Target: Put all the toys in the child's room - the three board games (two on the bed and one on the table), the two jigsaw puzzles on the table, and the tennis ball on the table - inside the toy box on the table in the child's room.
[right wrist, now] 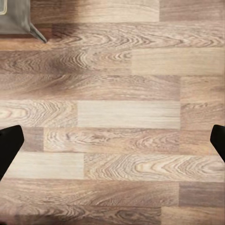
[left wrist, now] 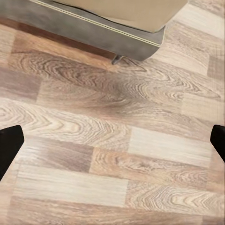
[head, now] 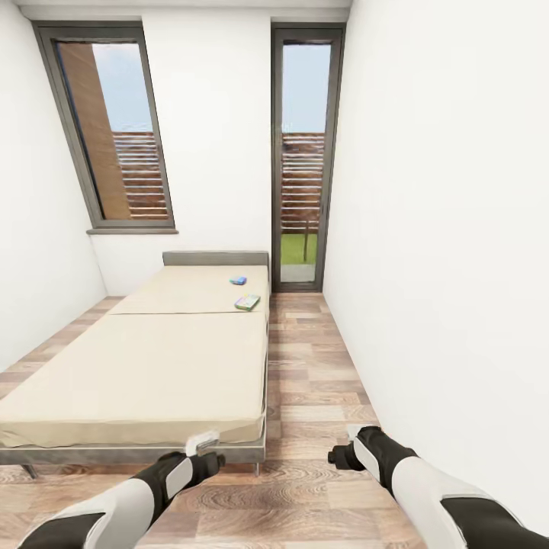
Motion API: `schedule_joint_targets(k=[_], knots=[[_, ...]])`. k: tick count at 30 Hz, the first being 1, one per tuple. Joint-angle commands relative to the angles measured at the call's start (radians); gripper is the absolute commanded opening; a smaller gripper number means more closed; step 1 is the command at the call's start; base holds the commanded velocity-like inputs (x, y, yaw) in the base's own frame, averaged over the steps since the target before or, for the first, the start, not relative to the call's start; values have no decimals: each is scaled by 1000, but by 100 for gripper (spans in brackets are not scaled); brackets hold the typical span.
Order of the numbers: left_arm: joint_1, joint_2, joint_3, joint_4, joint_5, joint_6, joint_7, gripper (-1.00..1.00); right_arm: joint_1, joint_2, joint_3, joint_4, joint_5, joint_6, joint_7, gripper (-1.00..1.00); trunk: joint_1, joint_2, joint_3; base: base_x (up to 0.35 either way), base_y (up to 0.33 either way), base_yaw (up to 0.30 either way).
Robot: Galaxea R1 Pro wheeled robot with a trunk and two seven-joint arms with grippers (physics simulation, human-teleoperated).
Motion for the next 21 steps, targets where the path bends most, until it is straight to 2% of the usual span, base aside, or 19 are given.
schedule_joint_targets(k=[1,9,16,18,19,21], knots=[[-8,-4,8,-9,4,10,0,100,-10,3,-1,-4,-1,12,1,100,0,-1,-1,0,0,0],[-14,-18,8,-78,9,20,1,100,-31,22,0,-40,-2,26,7,100,0,-1,-1,0,0,0],[27,-36,8,-194,11,33,7,100,-32,34,1,-125,-2,32,21,100,0,-1,-1,0,0,0],[63,-44,7,-282,11,55,17,100,-30,39,1,-169,-2,35,25,100,0,-1,-1,0,0,0],[63,-44,7,-282,11,55,17,100,-30,39,1,-169,-2,35,25,100,0,-1,-1,0,0,0],[116,-52,5,-400,12,94,27,100,-28,44,0,-203,-2,37,27,100,0,-1,-1,0,0,0]])
